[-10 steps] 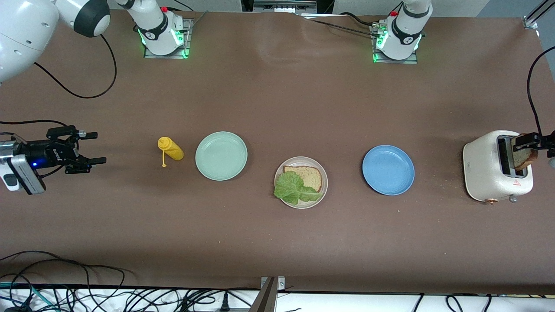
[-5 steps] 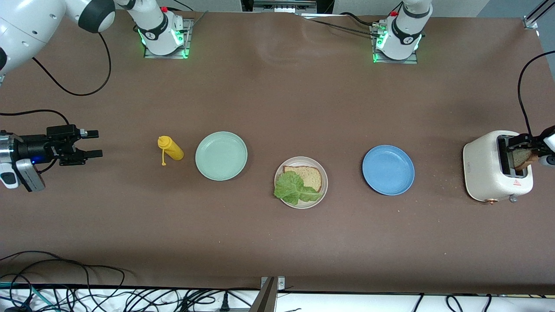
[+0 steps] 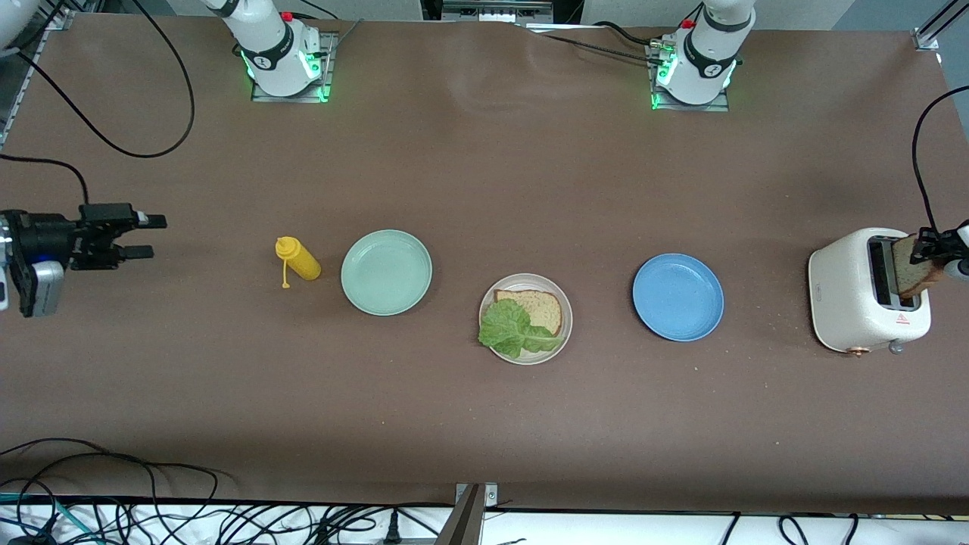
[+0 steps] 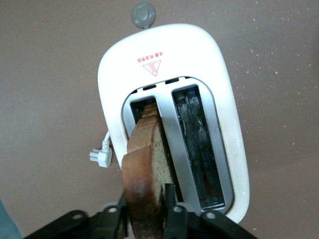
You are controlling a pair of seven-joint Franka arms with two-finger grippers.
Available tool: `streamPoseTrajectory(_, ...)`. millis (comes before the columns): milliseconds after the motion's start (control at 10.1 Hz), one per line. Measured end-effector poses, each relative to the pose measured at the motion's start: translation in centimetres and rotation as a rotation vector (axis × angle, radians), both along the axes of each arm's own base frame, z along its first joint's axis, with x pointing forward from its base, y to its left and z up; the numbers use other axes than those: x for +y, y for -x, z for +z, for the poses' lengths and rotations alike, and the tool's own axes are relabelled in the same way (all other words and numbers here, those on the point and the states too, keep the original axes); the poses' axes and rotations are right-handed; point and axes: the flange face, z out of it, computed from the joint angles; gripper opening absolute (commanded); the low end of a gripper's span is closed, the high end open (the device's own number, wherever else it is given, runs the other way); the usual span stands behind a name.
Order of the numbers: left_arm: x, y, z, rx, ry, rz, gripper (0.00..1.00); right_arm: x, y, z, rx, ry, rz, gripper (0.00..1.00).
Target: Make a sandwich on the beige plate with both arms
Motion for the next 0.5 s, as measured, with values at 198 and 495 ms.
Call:
streamPoseTrajectory(198,-0.1,-0.3,0.7,-0.011,-0.004,-0.015,0.00,-1.1,1.7,1.9,0.000,0.103,-0.022,1.00)
streamPoseTrajectory(495,-0.3,-1.9,5.2,-0.045,-0.005,-0.002,0.00,1.9,3.7,5.3,0.022,0.373,-0.090,1.00)
